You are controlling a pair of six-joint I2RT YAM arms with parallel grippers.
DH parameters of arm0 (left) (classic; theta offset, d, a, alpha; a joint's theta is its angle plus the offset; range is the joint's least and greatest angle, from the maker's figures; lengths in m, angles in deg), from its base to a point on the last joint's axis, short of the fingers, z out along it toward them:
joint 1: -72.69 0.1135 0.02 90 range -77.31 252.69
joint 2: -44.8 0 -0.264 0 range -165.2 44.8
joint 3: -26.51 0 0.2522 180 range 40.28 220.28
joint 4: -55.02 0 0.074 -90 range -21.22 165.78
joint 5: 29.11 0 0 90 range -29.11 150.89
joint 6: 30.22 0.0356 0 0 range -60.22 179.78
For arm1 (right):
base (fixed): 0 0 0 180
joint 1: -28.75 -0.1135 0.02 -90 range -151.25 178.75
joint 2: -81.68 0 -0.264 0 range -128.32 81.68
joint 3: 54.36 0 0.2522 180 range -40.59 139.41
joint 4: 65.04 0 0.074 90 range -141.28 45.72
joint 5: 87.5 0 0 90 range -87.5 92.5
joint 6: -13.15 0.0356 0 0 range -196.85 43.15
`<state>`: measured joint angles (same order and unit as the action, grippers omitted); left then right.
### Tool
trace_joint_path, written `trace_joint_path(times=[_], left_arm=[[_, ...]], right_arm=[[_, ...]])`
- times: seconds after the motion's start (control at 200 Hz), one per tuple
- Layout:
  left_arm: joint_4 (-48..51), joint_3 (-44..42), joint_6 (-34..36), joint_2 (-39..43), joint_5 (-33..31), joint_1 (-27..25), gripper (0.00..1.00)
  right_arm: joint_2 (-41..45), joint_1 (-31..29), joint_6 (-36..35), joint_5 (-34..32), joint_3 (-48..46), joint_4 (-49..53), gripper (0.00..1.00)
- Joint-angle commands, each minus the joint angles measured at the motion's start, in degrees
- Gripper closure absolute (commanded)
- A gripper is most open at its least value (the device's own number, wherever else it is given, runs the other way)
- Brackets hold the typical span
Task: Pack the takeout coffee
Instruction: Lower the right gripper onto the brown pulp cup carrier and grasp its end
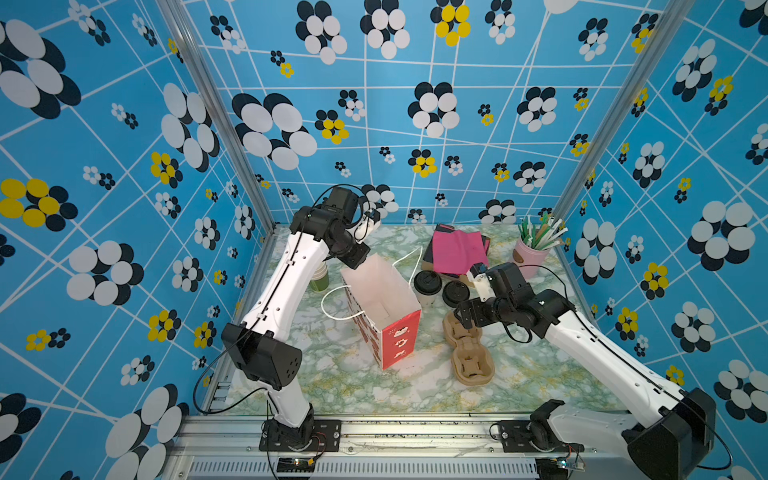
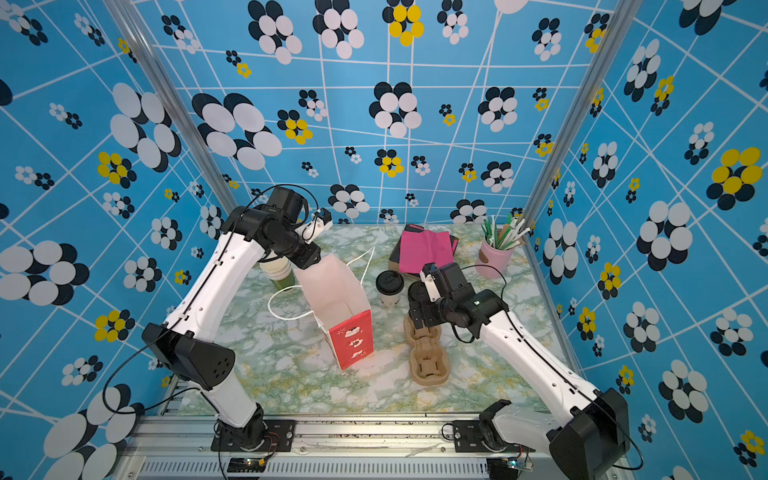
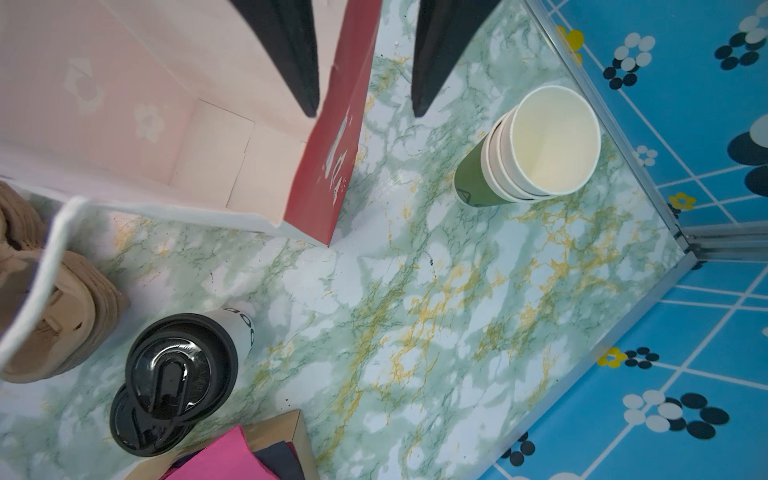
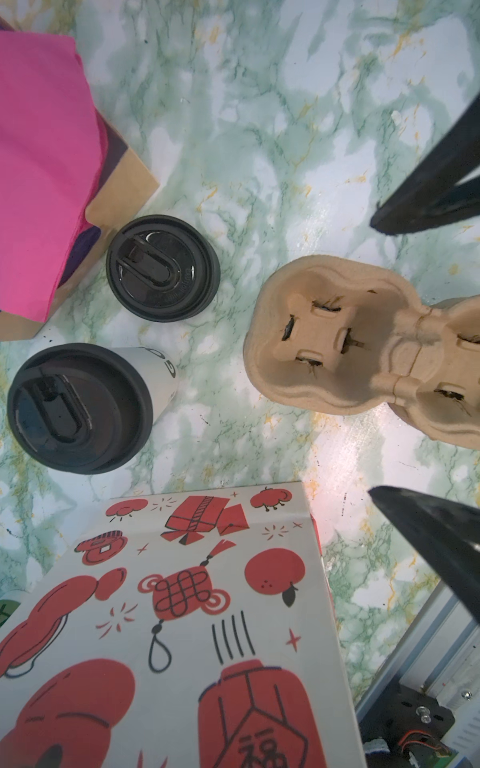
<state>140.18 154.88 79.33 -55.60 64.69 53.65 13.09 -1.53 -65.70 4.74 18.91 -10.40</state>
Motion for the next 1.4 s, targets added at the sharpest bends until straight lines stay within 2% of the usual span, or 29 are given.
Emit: trace_joint_path(times=[0.0,0.295,0.45,0.825,1.039,1.134,1.394], left_arm=[[0.92,0.42,0.14,-1.6,0.17,0.96,0.65],[-0.22,0.28,-0.96,-2.79,2.39,1.76,0.88],[-0.7,0.19,-1.6,-2.35,4.28,1.76,0.9],[-1.7,-1.44,-2.15,-1.29,6.37,1.81,1.0],[-2.02,-2.0,-2.28,-1.29,6.23,1.74,1.0],[-2.18,-2.32,-2.34,-1.05,6.32,1.78,1.0],[-2.9,-3.89,-2.2,-0.33,5.9,1.82,1.0]], right_arm=[[1.54,0.31,1.53,1.1,-1.13,2.09,0.06],[-0.07,0.31,2.48,-0.4,-1.55,4.8,0.21],[-3.47,0.01,3.37,0.55,-1.34,8.71,0.29],[-7.52,-3.68,5.5,-1.92,-4.46,8.35,0.35],[-10.55,-5.73,5.82,-2.53,-4.6,6.67,0.39],[-11.59,-6.08,6.1,-3.78,-4.48,6.6,0.45],[-13.01,-6.4,6.92,-4.02,-4.67,6.54,0.54]])
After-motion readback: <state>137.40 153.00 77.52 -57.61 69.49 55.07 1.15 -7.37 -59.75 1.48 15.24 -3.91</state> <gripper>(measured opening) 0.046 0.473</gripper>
